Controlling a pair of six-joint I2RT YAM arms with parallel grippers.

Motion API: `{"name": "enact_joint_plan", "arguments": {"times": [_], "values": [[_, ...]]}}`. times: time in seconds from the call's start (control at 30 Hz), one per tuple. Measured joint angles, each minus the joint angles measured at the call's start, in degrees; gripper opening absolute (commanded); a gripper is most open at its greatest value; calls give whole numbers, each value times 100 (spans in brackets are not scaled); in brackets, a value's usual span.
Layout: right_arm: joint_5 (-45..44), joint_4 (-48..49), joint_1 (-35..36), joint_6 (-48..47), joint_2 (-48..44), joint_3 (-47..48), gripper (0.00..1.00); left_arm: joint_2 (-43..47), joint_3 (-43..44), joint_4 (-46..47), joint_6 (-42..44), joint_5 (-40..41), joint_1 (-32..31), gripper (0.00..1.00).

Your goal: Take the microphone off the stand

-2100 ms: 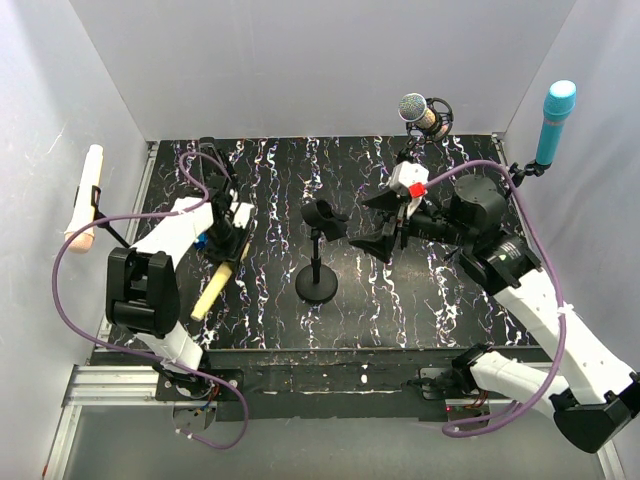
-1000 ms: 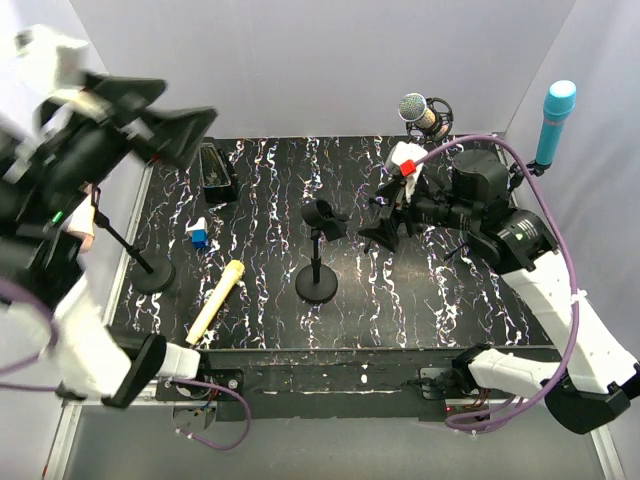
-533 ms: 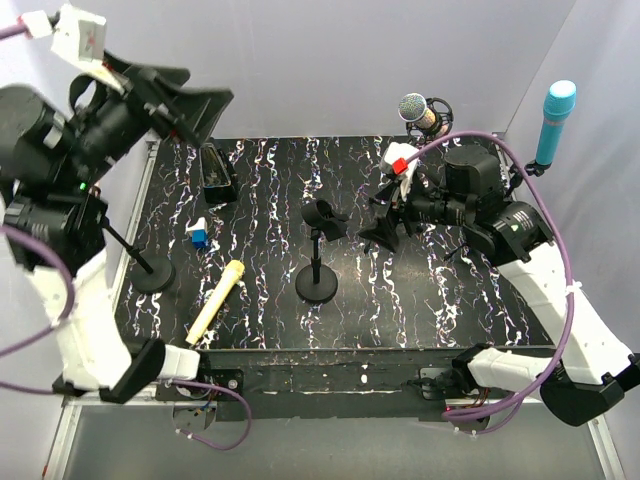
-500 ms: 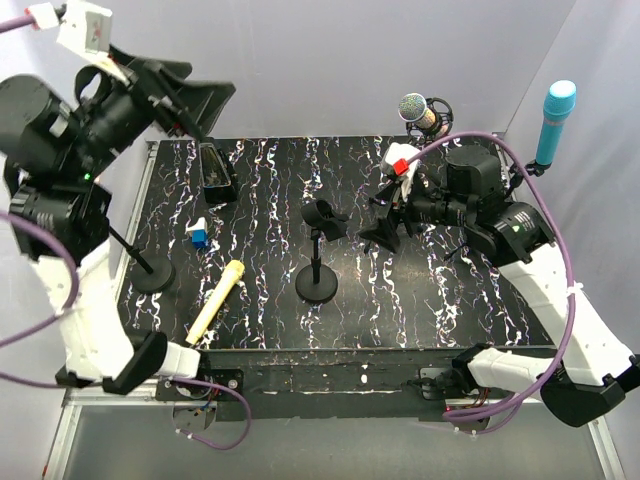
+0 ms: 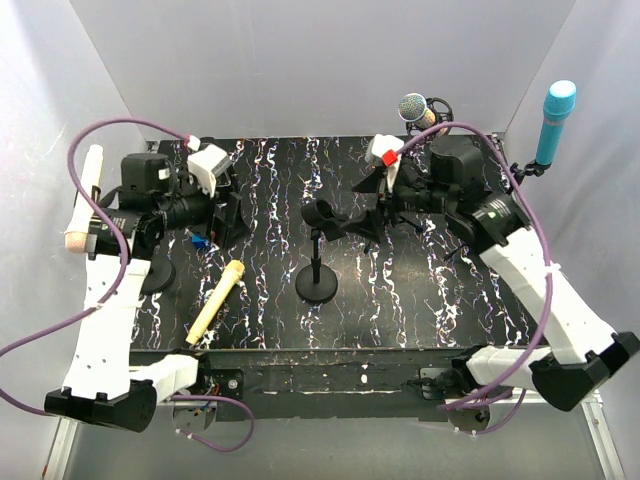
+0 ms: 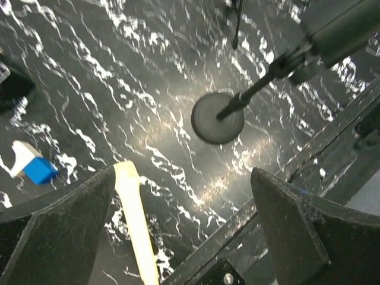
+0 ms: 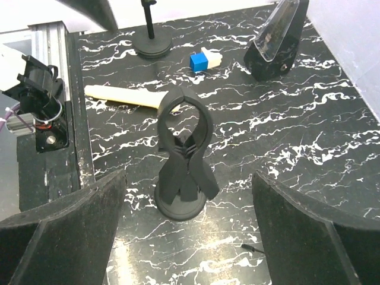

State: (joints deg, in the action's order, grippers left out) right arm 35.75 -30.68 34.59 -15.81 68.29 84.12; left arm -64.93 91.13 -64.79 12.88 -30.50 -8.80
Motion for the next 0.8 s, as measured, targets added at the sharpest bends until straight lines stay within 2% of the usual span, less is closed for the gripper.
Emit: {"name": "enact_joint_plan", "arguments": {"times": [0.17,0.33,0.63,0.67,0.73,0.8], "values": [[177,382,81,234,503,-7,92,85,-638,-260,273,157,0,98],[348,546,256,393,710,-20,92,11,-682,-516,387,208,0,98],[122,905,479,638,918,-157,84,94,-848,-544,334,190,0,98],[79,962,498,649,975,-160,82,103,-857,-544,319,186,0,98],[24,1078,535,667,1099,-160,70,111,-863,-542,306,184,7,98],[13,1128,573,678,1252,-149,53,120,-870,-542,297,188,13,98]]}}
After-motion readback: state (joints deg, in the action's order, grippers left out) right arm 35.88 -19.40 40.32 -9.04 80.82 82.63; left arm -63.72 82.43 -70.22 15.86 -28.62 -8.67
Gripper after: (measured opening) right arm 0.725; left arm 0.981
